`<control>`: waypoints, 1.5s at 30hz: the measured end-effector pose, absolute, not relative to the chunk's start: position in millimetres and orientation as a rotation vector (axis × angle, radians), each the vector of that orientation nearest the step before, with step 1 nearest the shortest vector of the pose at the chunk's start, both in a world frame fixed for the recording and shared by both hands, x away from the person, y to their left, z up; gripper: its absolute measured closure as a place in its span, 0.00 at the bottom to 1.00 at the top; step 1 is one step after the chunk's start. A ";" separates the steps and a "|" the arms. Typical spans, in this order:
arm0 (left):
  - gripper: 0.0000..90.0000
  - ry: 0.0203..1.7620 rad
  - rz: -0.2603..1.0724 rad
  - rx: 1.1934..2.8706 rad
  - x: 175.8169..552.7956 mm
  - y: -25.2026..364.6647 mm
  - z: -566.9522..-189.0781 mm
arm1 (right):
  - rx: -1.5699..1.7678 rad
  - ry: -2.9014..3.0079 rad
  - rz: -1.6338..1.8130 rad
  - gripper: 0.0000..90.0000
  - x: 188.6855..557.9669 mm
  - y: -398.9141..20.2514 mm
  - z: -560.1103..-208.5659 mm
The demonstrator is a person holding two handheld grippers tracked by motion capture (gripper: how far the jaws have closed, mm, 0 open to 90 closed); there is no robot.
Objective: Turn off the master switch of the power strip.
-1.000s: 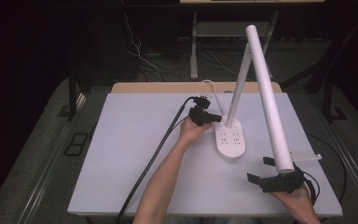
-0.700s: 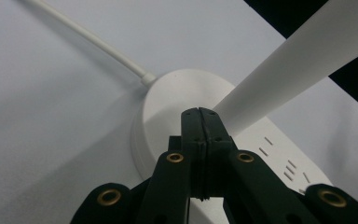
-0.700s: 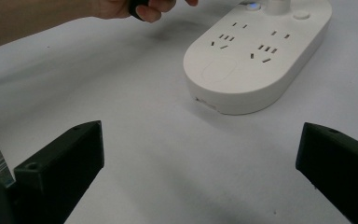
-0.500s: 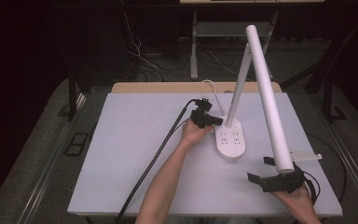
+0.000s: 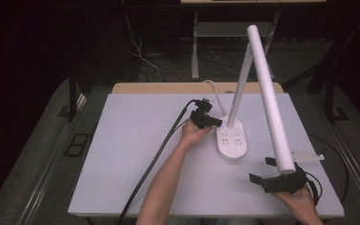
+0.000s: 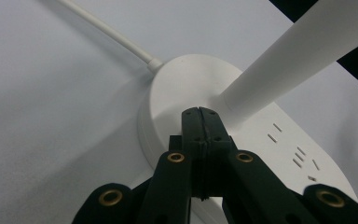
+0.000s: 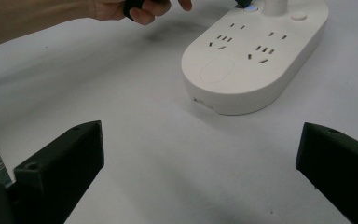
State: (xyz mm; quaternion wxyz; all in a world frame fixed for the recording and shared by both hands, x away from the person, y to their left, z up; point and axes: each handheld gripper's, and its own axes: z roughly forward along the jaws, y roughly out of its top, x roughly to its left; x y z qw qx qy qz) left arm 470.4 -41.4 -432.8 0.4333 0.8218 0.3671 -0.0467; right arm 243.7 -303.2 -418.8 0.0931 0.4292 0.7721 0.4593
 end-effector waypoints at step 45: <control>1.00 0.994 -0.232 2.001 471.5 -46.1 -435.8 | 1.266 2.282 1.367 0.00 240.5 -304.6 -416.2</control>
